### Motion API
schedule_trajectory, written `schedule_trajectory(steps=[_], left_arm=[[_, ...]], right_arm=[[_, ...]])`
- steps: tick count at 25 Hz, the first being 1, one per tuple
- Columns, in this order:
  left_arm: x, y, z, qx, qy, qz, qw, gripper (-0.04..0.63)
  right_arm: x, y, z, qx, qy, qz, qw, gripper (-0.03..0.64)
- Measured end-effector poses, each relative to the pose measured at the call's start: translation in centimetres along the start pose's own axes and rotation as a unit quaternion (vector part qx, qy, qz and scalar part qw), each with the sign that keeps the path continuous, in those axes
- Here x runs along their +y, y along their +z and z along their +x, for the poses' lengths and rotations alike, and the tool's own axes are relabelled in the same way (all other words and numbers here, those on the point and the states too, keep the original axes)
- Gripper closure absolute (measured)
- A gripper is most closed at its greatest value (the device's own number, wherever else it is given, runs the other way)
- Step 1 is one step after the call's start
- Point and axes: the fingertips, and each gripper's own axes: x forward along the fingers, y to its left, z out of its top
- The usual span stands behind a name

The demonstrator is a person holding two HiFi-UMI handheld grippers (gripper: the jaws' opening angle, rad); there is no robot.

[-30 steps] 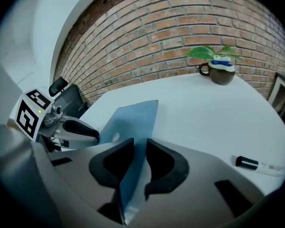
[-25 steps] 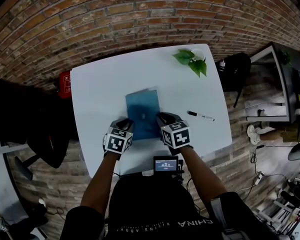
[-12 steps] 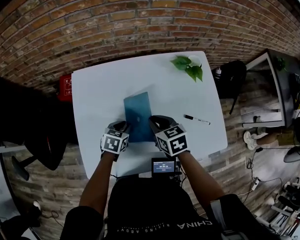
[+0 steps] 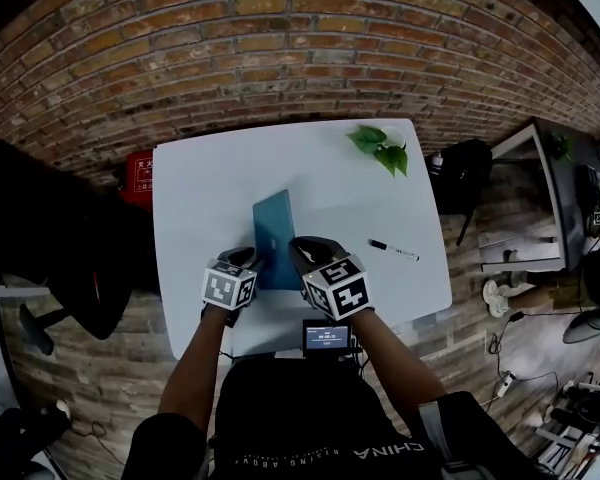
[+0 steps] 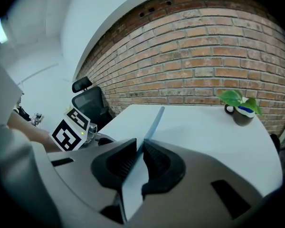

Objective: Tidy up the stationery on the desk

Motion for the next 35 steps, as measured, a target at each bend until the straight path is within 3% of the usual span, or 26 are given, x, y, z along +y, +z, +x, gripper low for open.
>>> schedule_trajectory(steps=[9,18,26,35], left_arm=[[-4.9,2.1,-2.9,-0.047,-0.065,-0.013,0.9967,0.460],[-7.6,4.0,-6.5,-0.062,-0.085,-0.017,0.9943,0.442],[-8.5,4.7,-8.5,-0.039,-0.077,-0.024,0.9960,0.408],[-7.5,4.1,-7.6,0.012,-0.004,-0.023,0.9996,0.399]], right_arm=[[1.2,0.8,0.2,-0.003,0.022,-0.005,1.000,0.561],[2.6,1.5,0.7,-0.008,0.052,-0.013,0.999,0.561],[4.5,2.4,1.3,-0.015,0.084,-0.027,0.996,0.560],[6.4,3.1,2.2,-0.019,0.120,-0.039,0.992,0.558]])
